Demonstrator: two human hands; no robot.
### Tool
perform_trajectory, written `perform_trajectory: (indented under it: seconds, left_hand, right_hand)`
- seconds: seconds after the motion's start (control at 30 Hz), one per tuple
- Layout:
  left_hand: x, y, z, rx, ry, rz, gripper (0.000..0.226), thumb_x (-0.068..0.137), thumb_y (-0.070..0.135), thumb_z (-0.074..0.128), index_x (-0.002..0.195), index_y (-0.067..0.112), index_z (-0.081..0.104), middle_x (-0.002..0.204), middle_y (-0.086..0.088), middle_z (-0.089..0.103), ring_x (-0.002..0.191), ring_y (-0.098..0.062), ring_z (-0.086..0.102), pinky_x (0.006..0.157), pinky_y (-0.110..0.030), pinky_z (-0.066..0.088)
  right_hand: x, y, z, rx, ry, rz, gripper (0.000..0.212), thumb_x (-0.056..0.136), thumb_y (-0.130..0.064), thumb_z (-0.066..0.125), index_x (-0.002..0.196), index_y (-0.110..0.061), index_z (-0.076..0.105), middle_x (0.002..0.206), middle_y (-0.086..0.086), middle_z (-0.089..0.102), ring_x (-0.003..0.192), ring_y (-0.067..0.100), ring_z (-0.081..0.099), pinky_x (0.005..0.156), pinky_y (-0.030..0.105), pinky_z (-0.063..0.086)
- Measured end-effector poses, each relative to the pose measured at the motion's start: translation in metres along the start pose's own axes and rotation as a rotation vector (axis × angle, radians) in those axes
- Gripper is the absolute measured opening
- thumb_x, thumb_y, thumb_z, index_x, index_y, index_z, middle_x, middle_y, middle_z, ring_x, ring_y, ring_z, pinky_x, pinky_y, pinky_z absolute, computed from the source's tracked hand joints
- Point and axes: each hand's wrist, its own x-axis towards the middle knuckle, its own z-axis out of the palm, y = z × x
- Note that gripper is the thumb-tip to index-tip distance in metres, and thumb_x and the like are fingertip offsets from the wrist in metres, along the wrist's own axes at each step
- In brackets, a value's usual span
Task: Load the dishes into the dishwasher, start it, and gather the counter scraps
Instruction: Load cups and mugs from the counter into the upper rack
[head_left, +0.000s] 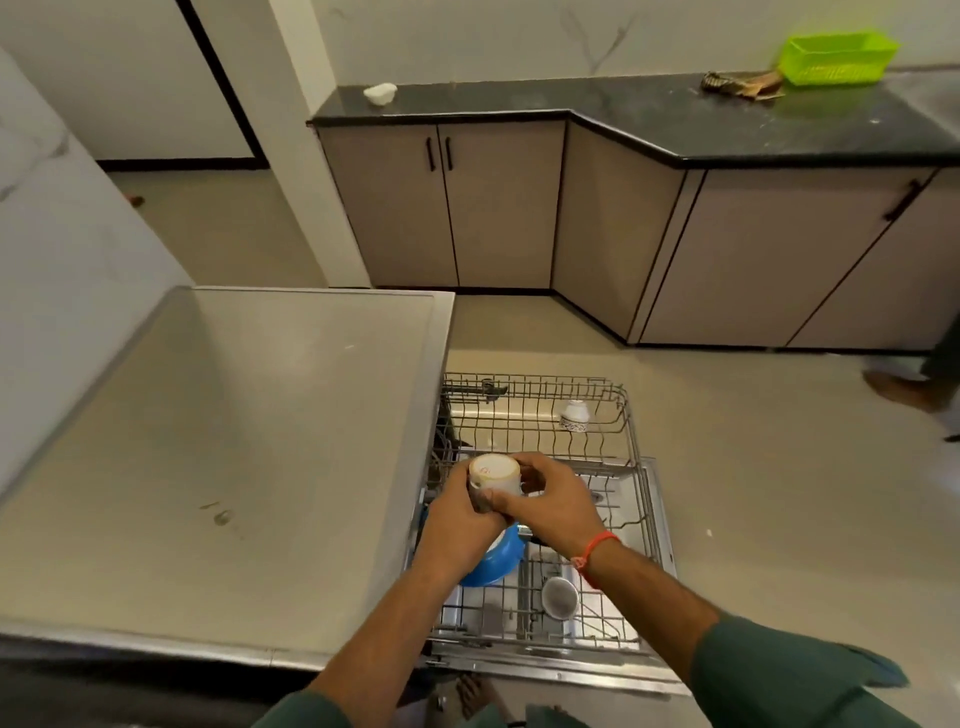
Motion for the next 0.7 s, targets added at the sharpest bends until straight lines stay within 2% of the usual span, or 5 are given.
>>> perform_trajectory:
  seconds: [0.07,0.27,0.37,0.5,0.7]
  left_hand:
    - [0.014,-0.002,-0.004,-0.011,-0.04,-0.005,0.068,0.08,0.019,0.082,0.137,0.029,0.047,0.117,0.016,0.061,0.106,0.0,0.058,0.08,-0.013,0.048]
    - [0.046,-0.014,0.001,-0.047,-0.084,-0.064,0.071,0.084,0.017,0.08,0.144,0.031,0.043,0.126,0.013,0.061,0.113,-0.005,0.06,0.072,-0.009,0.049]
    - [0.055,-0.02,0.005,-0.047,-0.075,-0.12,0.08,0.086,0.022,0.079,0.152,0.032,0.034,0.141,0.013,0.05,0.123,-0.003,0.05,0.084,-0.009,0.044]
    - [0.075,-0.029,0.012,-0.005,-0.05,-0.205,0.089,0.089,0.021,0.076,0.158,0.031,0.022,0.155,0.004,0.041,0.141,-0.017,0.04,0.113,-0.036,0.038]
    - [0.107,-0.034,0.026,-0.023,-0.017,-0.294,0.079,0.094,0.024,0.069,0.156,0.039,0.023,0.152,0.006,0.042,0.139,-0.015,0.042,0.108,-0.035,0.042]
  right_hand:
    - [0.01,0.001,0.005,-0.013,0.022,0.018,0.05,0.07,-0.044,0.087,0.114,-0.034,0.065,0.105,-0.018,0.068,0.099,-0.003,0.061,0.081,0.011,0.048]
    - [0.036,0.019,0.017,0.016,0.133,0.109,0.049,0.068,-0.041,0.087,0.112,-0.036,0.065,0.104,-0.016,0.069,0.1,0.001,0.064,0.088,0.028,0.057]
    - [0.055,0.032,0.016,0.003,0.158,0.145,0.047,0.069,-0.037,0.088,0.11,-0.038,0.064,0.103,-0.016,0.07,0.1,0.002,0.064,0.09,0.033,0.056]
    - [0.092,0.055,0.017,-0.044,0.16,0.203,0.056,0.069,-0.042,0.088,0.118,-0.031,0.062,0.108,-0.012,0.068,0.104,0.009,0.062,0.095,0.036,0.054]
    - [0.168,0.087,0.036,-0.183,0.136,0.217,0.06,0.068,-0.06,0.079,0.12,-0.036,0.061,0.109,-0.012,0.07,0.108,0.017,0.061,0.093,0.038,0.047]
